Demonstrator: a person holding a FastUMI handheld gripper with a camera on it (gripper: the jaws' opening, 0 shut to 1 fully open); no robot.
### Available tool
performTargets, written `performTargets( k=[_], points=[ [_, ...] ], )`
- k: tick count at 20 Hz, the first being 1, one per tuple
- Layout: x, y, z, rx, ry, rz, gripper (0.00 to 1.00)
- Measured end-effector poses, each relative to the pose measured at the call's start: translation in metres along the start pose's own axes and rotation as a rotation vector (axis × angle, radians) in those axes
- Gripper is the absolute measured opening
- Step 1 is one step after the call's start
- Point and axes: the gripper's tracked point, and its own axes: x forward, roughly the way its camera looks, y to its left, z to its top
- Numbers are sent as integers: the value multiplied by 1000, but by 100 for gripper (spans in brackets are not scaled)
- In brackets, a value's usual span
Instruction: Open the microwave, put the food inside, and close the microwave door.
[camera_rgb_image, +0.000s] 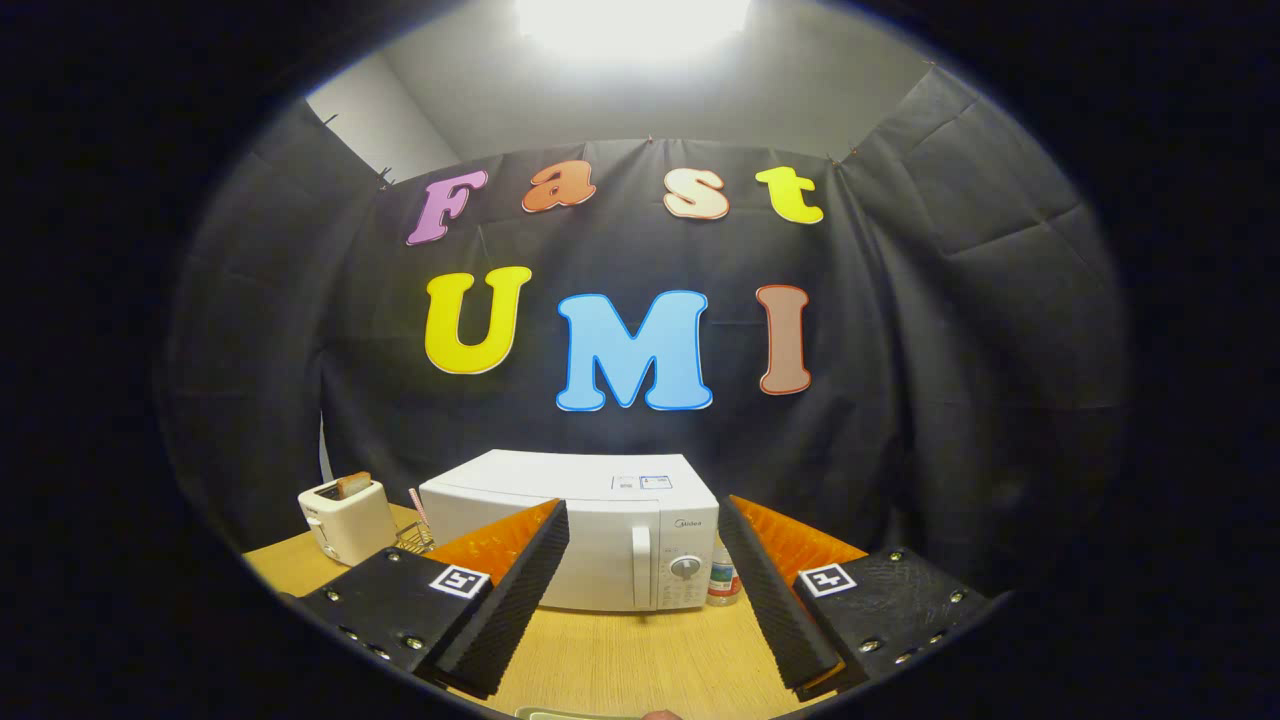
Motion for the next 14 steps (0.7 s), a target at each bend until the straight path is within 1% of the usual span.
performTargets(
  k=[8,14],
  points=[
    [62,6,-38,10,57,40,97],
    [103,0,-74,-19,88,55,97]
  ],
)
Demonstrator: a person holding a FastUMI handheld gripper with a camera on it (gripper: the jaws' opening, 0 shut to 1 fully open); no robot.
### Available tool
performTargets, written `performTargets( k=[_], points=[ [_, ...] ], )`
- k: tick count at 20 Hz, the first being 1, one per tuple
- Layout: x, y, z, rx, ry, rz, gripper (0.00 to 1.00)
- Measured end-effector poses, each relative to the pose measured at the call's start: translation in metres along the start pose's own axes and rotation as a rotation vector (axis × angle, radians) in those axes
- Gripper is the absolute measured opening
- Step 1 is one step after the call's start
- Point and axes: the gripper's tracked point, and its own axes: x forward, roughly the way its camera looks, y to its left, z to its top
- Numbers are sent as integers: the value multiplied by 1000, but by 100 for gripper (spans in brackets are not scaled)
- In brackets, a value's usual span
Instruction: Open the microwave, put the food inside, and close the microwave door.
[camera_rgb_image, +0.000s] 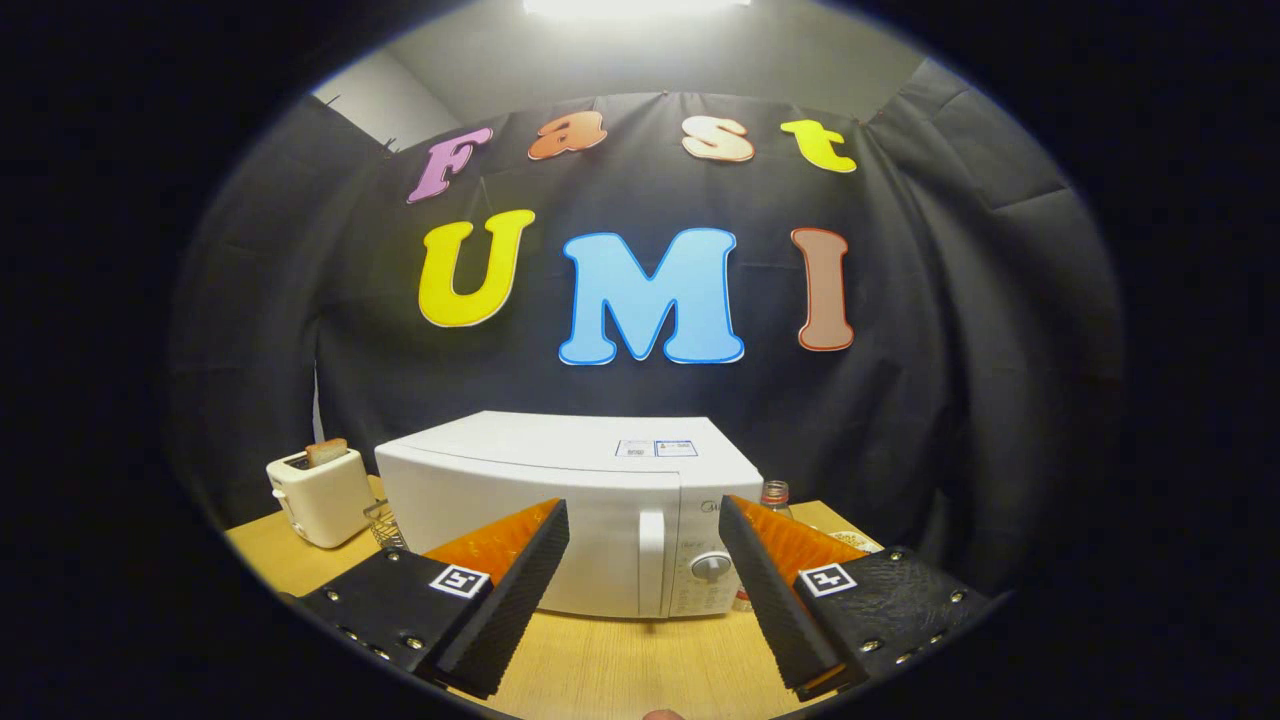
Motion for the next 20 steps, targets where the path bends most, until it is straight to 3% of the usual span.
performTargets(
  k=[16,18,20],
  points=[
    [90,-3,-96,-17,173,9,97],
    [93,-4,-104,-14,193,5,87],
    [96,-5,-107,-9,205,1,69]
  ],
)
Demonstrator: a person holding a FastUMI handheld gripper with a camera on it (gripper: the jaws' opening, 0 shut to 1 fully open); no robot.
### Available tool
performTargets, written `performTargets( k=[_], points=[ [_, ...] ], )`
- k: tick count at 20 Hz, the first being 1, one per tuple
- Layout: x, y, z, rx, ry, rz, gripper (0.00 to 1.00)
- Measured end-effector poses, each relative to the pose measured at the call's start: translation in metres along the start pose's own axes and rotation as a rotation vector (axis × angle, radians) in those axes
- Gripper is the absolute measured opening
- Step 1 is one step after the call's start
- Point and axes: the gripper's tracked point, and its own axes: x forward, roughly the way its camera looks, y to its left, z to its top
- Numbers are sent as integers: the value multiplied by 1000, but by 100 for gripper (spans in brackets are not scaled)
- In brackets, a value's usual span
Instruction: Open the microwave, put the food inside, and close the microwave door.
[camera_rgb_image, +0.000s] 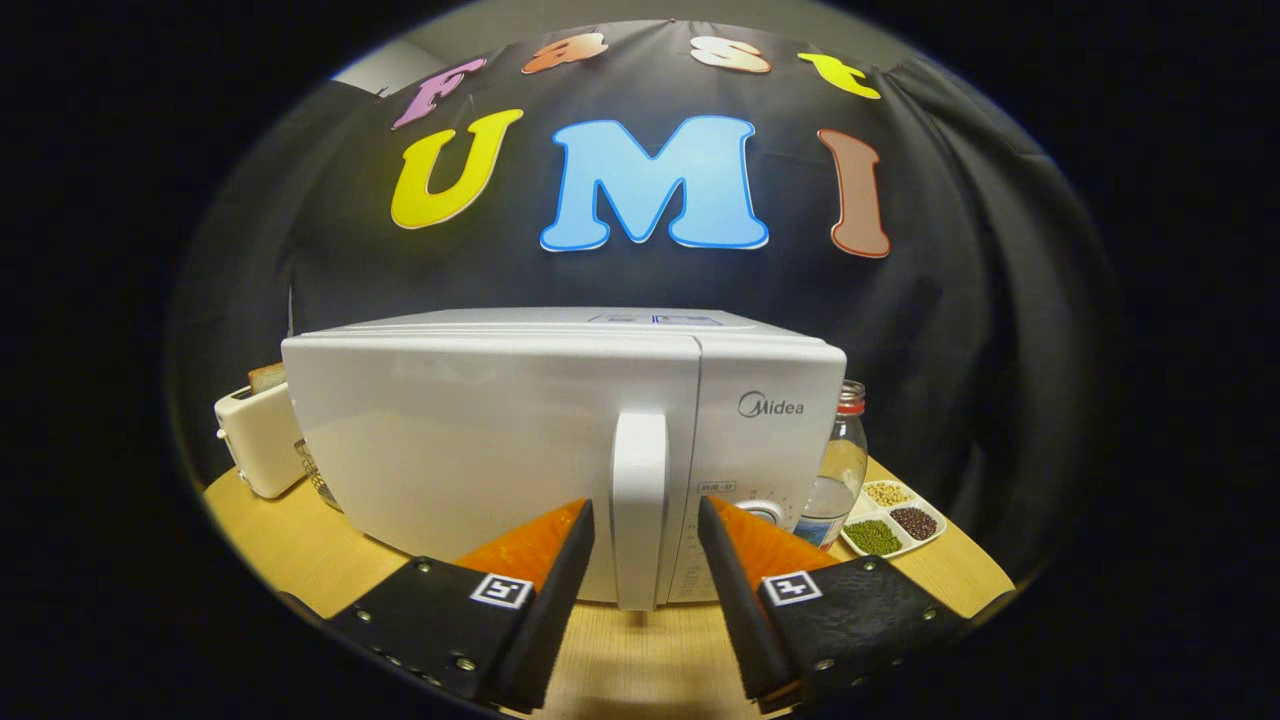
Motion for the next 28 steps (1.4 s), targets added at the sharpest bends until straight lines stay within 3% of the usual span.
performTargets(
  k=[3,5,7,10,11,18,22,28],
  points=[
    [1,1,-2,1,6,5,46],
    [-4,5,-3,7,19,25,46],
    [6,4,-6,-2,16,12,28],
    [1,5,-5,1,19,-2,22],
    [1,6,-3,6,17,-2,14],
    [-6,7,-7,9,48,17,14],
    [-39,16,-15,-50,26,34,14],
    [-80,31,-25,-20,58,60,14]
  ],
)
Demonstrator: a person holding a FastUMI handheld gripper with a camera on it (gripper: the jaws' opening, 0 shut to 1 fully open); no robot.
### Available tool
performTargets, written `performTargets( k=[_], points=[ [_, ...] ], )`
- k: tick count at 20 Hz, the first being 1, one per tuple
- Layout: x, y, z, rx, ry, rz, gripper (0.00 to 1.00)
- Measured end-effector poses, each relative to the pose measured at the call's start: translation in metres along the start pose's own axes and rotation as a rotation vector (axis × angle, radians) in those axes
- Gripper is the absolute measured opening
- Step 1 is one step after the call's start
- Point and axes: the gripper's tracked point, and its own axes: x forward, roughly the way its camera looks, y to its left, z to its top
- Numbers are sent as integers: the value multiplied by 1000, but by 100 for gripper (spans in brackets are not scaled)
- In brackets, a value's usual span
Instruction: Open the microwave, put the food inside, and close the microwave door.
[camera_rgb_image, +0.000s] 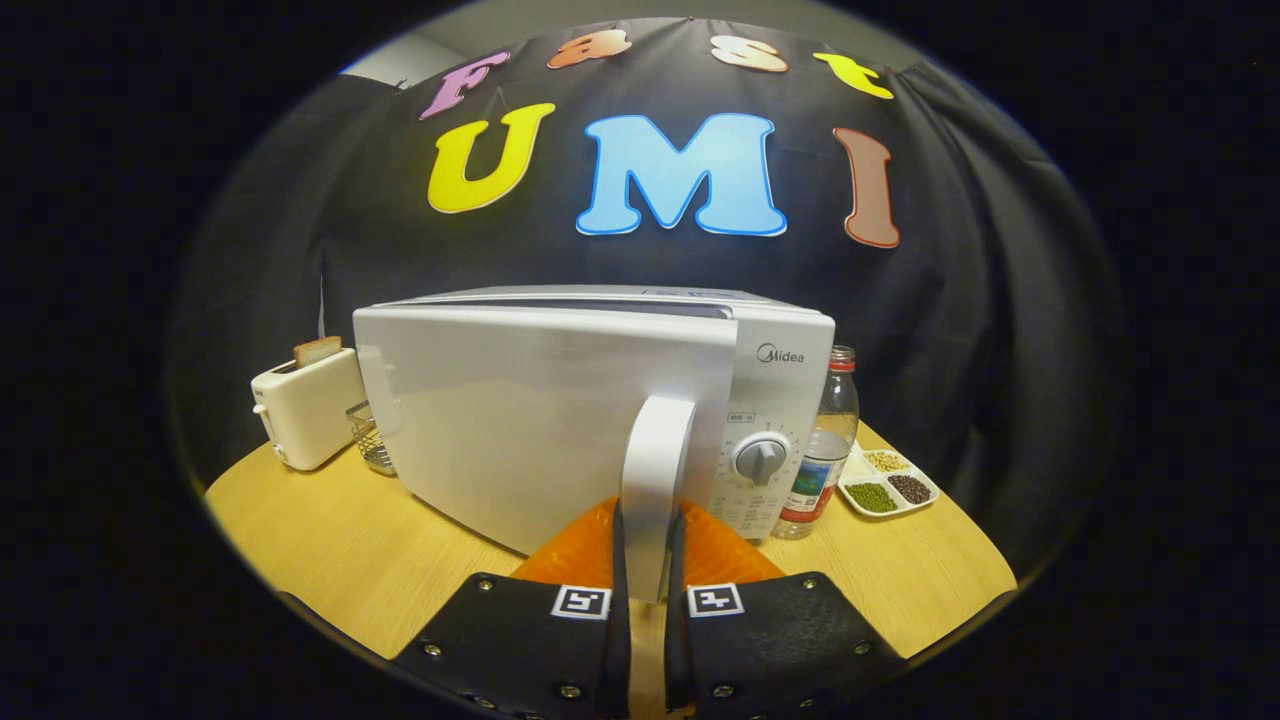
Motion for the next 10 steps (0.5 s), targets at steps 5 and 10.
performTargets(
  k=[5,10],
  points=[
    [-38,27,-12,13,27,42,20],
    [-72,50,-22,-8,45,67,23]
  ],
)
